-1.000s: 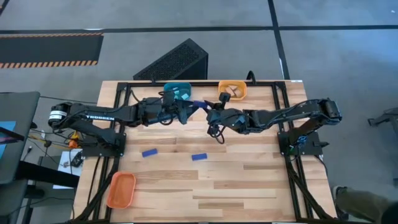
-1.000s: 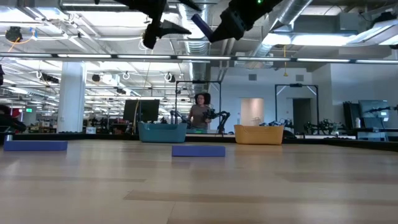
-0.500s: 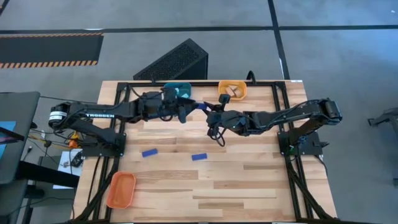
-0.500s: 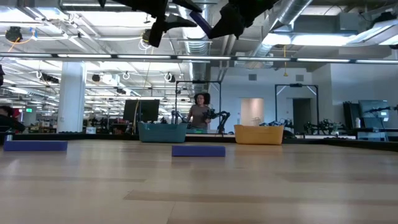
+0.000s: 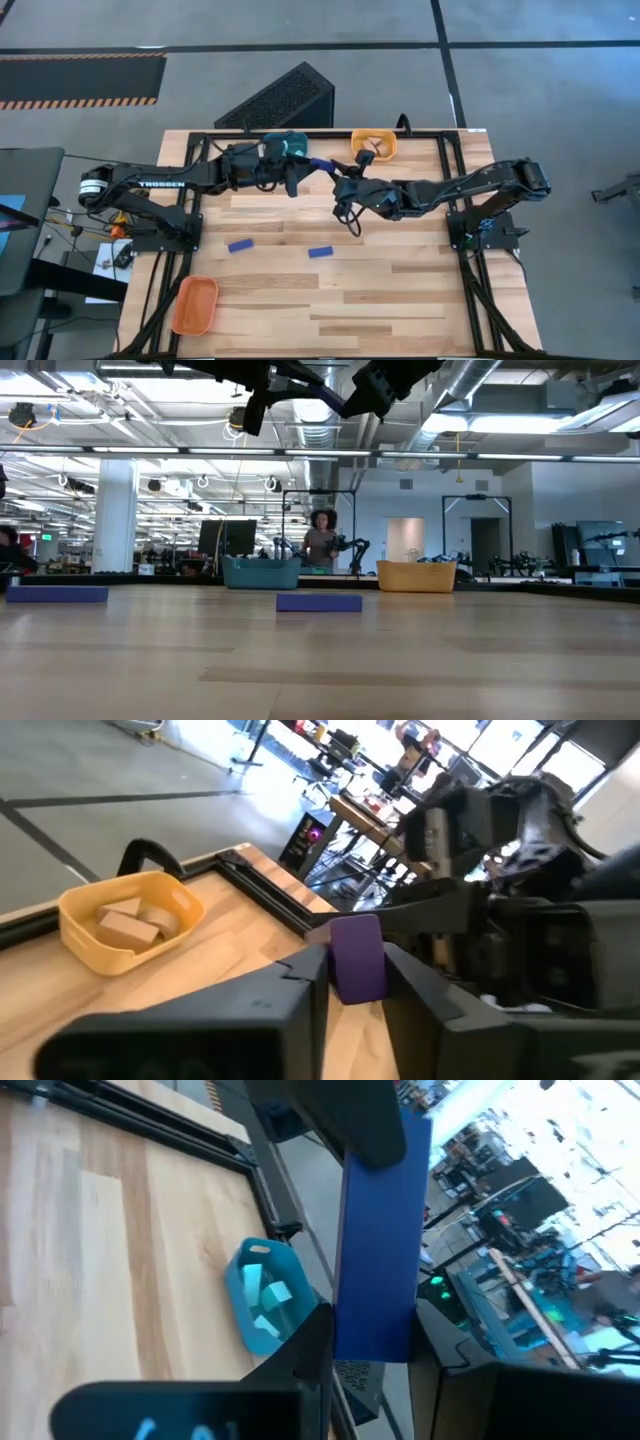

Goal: Sort & place blocks by color
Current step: Put the bottom right blue blocks into the orange bin

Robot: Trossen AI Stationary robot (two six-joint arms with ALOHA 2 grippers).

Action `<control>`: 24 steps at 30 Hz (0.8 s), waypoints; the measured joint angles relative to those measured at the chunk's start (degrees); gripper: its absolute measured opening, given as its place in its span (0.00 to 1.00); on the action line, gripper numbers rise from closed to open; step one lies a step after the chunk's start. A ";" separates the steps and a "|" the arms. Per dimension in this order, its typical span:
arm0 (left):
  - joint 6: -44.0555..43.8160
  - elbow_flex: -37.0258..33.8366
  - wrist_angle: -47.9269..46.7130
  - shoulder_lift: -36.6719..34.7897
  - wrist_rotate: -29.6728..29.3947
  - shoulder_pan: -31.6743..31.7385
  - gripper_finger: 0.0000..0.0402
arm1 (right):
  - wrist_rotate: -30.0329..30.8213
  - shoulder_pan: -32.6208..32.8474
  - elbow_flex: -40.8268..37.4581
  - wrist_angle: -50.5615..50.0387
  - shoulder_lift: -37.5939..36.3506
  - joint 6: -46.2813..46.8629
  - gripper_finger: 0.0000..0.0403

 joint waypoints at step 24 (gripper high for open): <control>-4.30 -2.39 -35.56 -18.18 -18.72 -1.45 0.07 | -12.45 -6.42 -6.49 -19.59 -10.27 54.45 0.67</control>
